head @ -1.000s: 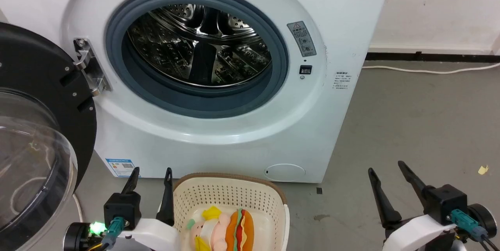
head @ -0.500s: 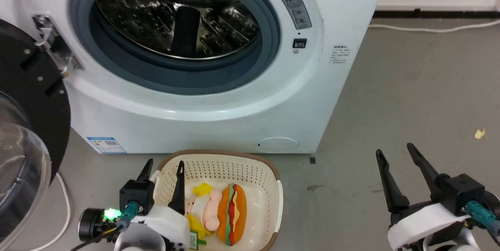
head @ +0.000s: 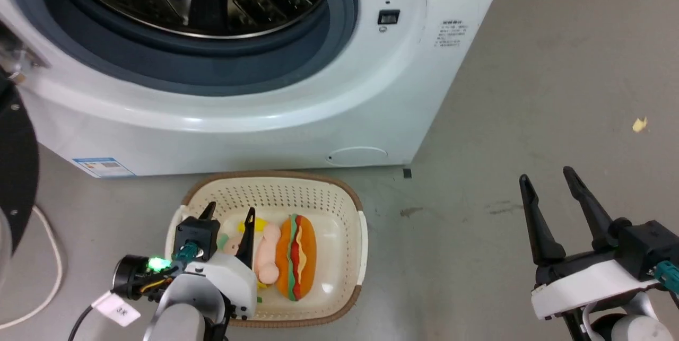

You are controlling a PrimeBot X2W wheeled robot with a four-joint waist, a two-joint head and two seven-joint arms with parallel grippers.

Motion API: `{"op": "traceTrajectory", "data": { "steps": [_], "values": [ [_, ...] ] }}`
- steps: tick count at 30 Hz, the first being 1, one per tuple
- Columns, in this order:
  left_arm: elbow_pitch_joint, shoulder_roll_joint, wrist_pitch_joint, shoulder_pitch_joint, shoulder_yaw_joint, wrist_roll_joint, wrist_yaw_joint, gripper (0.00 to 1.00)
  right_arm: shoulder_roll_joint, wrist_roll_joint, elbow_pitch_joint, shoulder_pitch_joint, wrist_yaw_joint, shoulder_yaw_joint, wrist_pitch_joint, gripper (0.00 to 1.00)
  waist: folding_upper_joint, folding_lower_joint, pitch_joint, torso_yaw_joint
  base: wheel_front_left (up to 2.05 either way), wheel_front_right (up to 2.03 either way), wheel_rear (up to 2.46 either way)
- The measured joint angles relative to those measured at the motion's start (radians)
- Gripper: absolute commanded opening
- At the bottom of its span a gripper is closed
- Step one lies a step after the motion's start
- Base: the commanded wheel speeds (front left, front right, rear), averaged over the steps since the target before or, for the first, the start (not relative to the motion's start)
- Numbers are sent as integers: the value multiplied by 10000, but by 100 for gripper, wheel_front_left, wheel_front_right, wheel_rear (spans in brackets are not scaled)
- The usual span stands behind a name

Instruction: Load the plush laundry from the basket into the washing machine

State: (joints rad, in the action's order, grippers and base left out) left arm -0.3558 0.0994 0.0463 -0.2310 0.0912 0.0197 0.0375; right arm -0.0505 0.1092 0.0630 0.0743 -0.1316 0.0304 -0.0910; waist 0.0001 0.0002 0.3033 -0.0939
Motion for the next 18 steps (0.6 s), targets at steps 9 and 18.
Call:
{"op": "traceTrajectory", "data": {
  "steps": [9,18],
  "values": [
    [-1346,355,-297,-858,326,4,98,100,0,349,199,228,0,2,-178,100,0,-1,883,-366,0,0,0],
    [-2585,773,-704,-1725,527,125,188,100,0,752,370,473,0,0,-355,100,0,0,1800,-735,0,0,0]
  ]
}}
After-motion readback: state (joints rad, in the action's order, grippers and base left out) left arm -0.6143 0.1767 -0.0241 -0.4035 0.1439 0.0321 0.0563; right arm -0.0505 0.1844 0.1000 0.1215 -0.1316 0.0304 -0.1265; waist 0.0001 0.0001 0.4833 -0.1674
